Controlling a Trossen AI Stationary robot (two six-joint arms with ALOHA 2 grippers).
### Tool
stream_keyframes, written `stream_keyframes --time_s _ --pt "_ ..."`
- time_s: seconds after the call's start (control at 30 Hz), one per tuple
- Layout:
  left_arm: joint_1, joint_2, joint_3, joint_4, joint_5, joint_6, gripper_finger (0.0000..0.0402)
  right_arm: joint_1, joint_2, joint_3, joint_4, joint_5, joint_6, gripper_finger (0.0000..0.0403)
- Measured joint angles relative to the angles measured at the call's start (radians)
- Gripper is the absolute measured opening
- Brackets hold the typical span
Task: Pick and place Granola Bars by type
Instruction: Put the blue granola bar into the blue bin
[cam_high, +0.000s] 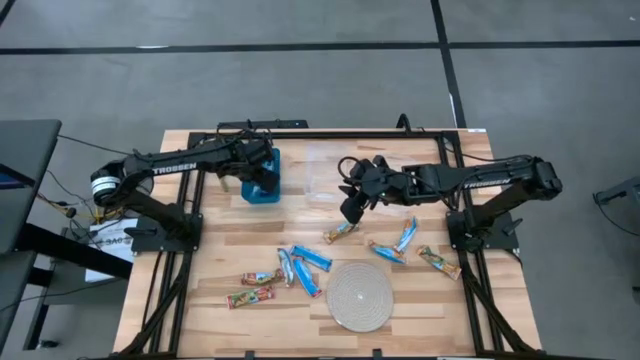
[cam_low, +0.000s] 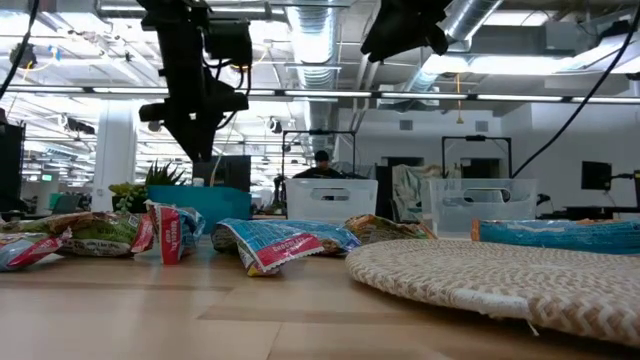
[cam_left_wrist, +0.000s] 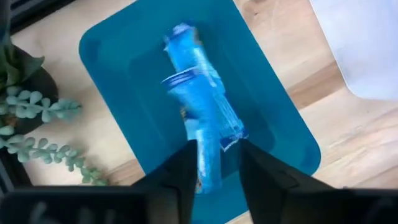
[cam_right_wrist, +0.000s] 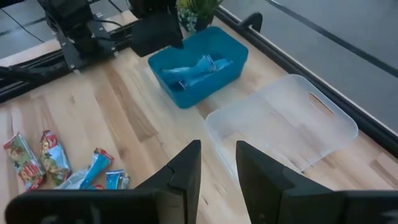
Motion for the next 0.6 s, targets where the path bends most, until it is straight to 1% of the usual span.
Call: stream_keyframes --time_s 0.07,0.13,0.2,0.37,0.4,0.5,0.6 --pt "-0.013 -0.002 0.000 0.005 0.017 0.037 0.0132 0.000 -0.002 0.000 -0.001 -0.014 -0.001 0.0092" --pt "-0.042 -0.010 0.000 0.044 0.074 0.116 0.0147 0.005 -0.007 0.000 0.001 -0.034 -0.003 0.0092" --pt "-0.092 -0.020 0.002 0.103 0.154 0.218 0.0153 0.015 -0.011 0.000 -0.005 -0.060 -0.025 0.0092" --pt "-0.272 -0.020 0.047 0.106 0.363 0.525 0.0149 0.072 -0.028 0.000 -0.052 -0.142 -0.093 0.0092" --pt "-0.313 -0.020 0.054 0.108 0.382 0.560 0.0146 0.087 -0.030 -0.001 -0.060 -0.166 -0.106 0.0092" --pt "-0.427 -0.020 0.068 0.123 0.386 0.614 0.0139 0.131 -0.035 0.000 -0.074 -0.246 -0.123 0.0092" --pt "-0.514 -0.017 0.068 0.179 0.352 0.627 0.0133 0.182 -0.037 0.000 -0.108 -0.286 -0.115 0.0092"
